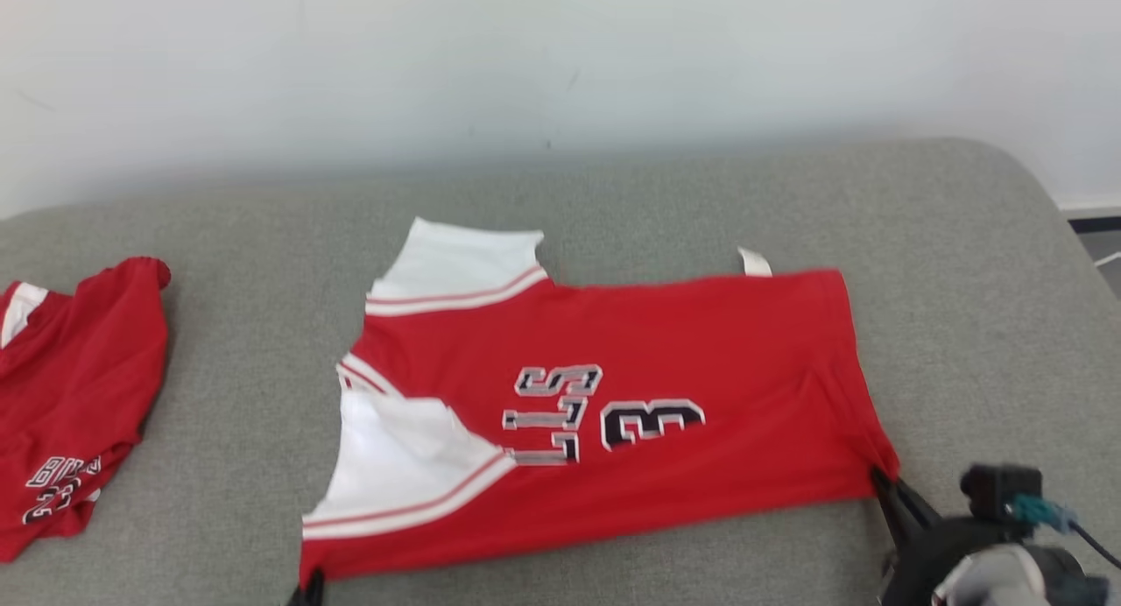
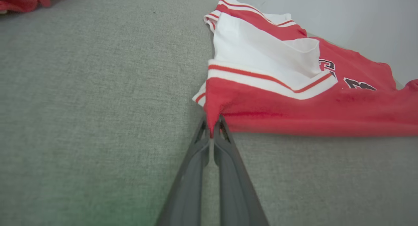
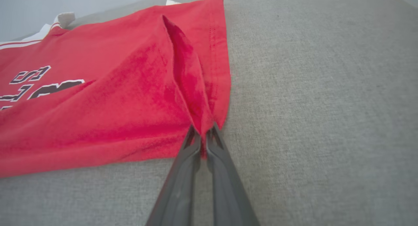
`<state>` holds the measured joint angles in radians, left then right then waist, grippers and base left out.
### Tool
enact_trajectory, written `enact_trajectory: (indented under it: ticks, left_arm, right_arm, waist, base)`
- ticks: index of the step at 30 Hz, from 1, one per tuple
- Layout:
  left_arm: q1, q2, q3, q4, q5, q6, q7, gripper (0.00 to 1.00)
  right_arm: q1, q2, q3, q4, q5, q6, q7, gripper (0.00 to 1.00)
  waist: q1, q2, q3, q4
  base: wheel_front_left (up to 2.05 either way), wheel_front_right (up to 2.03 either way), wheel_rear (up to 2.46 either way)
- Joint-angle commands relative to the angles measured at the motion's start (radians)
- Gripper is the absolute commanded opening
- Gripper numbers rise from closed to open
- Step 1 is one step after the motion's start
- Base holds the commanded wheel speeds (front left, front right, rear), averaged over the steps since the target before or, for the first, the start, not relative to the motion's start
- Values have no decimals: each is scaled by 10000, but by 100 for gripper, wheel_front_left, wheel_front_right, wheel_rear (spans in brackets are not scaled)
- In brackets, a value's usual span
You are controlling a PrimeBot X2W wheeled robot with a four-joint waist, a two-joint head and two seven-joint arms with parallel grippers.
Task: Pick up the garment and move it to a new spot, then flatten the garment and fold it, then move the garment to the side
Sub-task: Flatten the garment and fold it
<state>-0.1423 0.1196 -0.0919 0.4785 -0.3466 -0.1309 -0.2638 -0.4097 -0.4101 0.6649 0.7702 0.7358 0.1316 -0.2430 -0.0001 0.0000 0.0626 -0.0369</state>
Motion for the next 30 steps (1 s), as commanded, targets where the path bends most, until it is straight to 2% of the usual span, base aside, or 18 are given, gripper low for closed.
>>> enact_trajectory:
  ticks: [1,6,11,12,13,14,15,22,30]
  left_arm:
    - [248,55,114,-36,-106,23,-13,0]
    - [1298,-179,373,-567,-4,148,-14,0]
    - [1715,-326,551,-766,-23,168,-14,0]
    - [1749,-360,550,-762,-1,171,-14,0]
    - [1763,-388,540,-754,35,169,-14,0]
    - [1761,-407,540,-782,88,167,-14,40]
    - [1763,-424,540,-808,132,164,-14,100]
    - [1834,-574,649,-1057,327,165,-14,100]
    - [2036,-653,1024,-2129,735,364,-14,100]
  right_arm:
    - [203,-220,-14,-65,112,-16,21,0]
    - [1530,-1086,-21,-1426,788,-17,502,0]
    - [2305,-1355,-403,-2291,909,-20,876,0]
    - [2417,-1355,-498,-2424,857,-20,938,19]
    - [2497,-1349,-556,-2547,729,-20,994,85]
    - [2581,-1301,-667,-2654,671,-20,1053,100]
    - [2670,-1229,-774,-2759,602,-16,1096,100]
    - [3187,-968,-1617,-3397,-45,-14,1178,100]
    - [3558,-510,-2671,-4126,-1002,-14,1071,100]
  waist:
    - [1,0,-192,-24]
    - [1,0,-358,29]
    - [1,0,-439,61]
    - [1,0,-454,62]
    - [1,0,-470,66]
    - [1,0,-489,74]
    - [1,0,-505,82]
    - [1,0,-618,132]
    - [1,0,-692,267]
  base:
    - [0,0,0]
    - [0,0,0]
    - [0,0,0]
    - [0,0,0]
    - [0,0,0]
    - [0,0,0]
    - [0,0,0]
    - [0,0,0]
    - [0,0,0]
